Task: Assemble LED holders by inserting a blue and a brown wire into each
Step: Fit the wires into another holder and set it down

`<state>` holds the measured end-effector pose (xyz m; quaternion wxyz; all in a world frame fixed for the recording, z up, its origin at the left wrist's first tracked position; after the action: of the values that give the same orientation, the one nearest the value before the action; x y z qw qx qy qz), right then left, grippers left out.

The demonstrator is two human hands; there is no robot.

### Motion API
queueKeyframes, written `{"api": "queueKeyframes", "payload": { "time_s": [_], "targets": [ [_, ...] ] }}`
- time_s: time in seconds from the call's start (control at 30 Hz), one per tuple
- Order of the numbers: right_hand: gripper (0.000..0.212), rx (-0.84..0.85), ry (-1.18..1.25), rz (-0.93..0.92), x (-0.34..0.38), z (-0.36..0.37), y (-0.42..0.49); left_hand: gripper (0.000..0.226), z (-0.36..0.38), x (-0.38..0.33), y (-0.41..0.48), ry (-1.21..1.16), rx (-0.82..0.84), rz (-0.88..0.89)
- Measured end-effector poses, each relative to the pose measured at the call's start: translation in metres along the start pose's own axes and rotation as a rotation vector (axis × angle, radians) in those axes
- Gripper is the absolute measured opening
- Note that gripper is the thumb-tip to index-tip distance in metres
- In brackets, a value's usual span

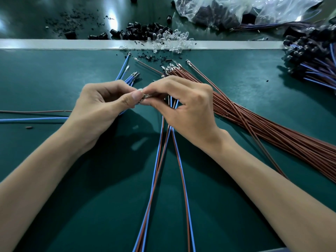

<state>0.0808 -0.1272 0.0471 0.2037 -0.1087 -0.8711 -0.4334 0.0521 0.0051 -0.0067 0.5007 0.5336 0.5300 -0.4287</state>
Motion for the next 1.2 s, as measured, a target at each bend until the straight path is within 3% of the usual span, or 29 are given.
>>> {"api": "queueKeyframes", "payload": {
  "time_s": [0.57,0.87,1.0,1.2],
  "targets": [
    [0.010,0.056,-0.127,-0.143,0.016,0.004,-0.003,0.010,0.004,-0.007,0.000,0.023,0.141,0.064],
    [0.017,0.225,-0.111,-0.082,0.004,0.019,0.002,0.015,0.005,-0.011,-0.005,0.157,0.023,0.131],
    [0.018,0.240,-0.153,-0.056,0.003,0.023,0.002,0.033,-0.002,-0.012,-0.006,0.158,-0.030,0.151],
    [0.016,0.279,-0.157,-0.030,-0.001,0.024,0.002,0.014,-0.004,-0.011,-0.009,0.319,-0.101,0.116]
  ]
}}
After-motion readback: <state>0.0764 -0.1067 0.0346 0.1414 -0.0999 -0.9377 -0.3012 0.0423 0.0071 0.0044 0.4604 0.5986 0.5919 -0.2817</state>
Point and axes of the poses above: each hand's wrist, its own y-axis towards the middle knuckle, its own z-axis out of the palm, x = y × z, the point moved 10 cm from there along y, towards the middle knuckle, and after that the axes turned 12 degrees about x, right-handed, at the moved point
